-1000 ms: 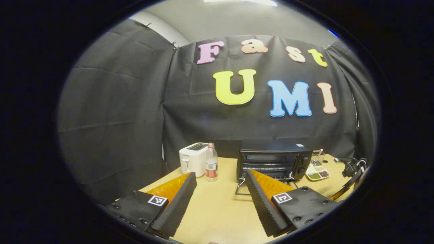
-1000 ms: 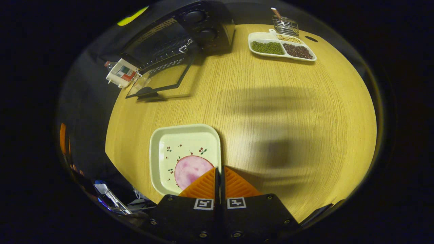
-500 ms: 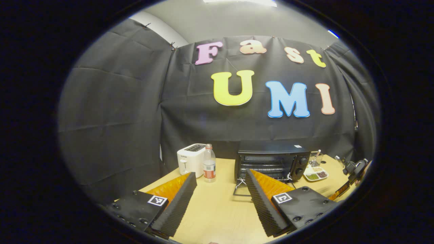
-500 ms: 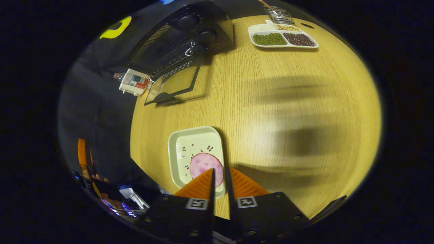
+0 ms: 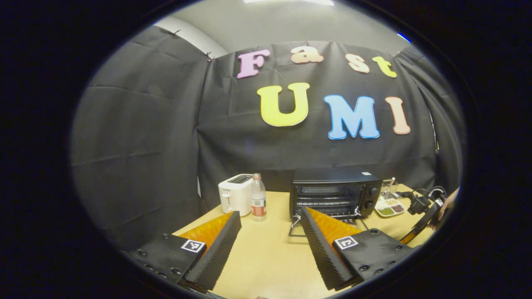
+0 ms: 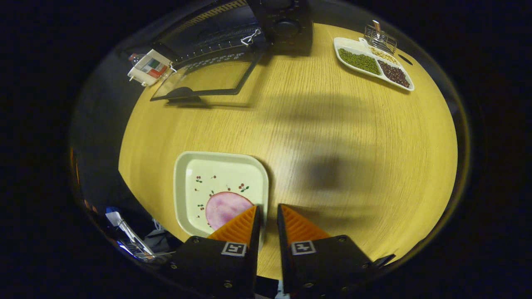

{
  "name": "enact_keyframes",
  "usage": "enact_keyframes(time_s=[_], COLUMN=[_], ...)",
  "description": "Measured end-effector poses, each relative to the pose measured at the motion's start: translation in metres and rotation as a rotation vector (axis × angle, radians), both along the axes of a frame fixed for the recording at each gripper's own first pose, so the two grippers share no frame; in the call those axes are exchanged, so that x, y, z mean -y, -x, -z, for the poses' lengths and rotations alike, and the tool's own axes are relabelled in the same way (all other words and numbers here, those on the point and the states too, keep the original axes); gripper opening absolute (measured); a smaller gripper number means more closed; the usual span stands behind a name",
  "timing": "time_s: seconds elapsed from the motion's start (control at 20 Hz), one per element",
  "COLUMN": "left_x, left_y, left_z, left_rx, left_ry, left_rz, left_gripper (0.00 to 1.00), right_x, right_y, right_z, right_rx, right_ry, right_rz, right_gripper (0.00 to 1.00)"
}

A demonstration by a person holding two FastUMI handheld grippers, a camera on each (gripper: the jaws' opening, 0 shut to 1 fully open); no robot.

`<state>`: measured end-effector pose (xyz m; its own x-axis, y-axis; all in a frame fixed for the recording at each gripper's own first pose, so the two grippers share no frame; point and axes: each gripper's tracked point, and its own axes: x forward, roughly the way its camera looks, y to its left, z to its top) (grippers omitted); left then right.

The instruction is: Open the electric oven with the left hand, put the food in, and close the electric oven.

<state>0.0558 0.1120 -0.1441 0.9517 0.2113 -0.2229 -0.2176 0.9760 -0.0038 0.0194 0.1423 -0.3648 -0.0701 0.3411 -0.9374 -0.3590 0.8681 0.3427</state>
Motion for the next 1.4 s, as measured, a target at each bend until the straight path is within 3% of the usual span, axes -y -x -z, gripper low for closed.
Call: enact_keyframes(time_s=[0.05,0.15,0.25,0.35,0.65,1.05,1.4], left_x=[-0.002,-0.005,-0.005,-0.006,-0.011,0.005,0.007], left_y=[-0.001,-0.003,-0.004,-0.004,-0.007,-0.019,-0.043], left_z=[0.002,0.005,0.006,0.005,0.005,0.003,0.01], left_rx=[-0.004,-0.012,-0.009,-0.007,-0.015,-0.007,0.005], left_ry=[0.008,0.029,0.052,0.053,0.023,0.012,0.027], left_rz=[-0.005,-0.017,-0.024,-0.023,-0.018,0.016,0.046], left_gripper=[0.98,1.0,1.0,1.0,1.0,1.0,1.0], right_x=[-0.005,-0.007,-0.003,-0.006,0.007,-0.017,-0.085], right_y=[-0.006,-0.001,0.002,0.013,0.013,-0.015,-0.096], right_z=[-0.004,-0.002,0.0,0.002,-0.01,-0.056,-0.107], right_rx=[0.005,0.018,-0.025,-0.111,-0.207,-0.244,-0.187], right_ry=[-0.027,-0.027,-0.077,-0.151,-0.287,-0.517,-0.66], right_rz=[-0.014,-0.027,-0.047,-0.004,0.135,0.357,0.701], right_gripper=[0.23,0.01,0.0,0.0,0.0,0.0,0.0])
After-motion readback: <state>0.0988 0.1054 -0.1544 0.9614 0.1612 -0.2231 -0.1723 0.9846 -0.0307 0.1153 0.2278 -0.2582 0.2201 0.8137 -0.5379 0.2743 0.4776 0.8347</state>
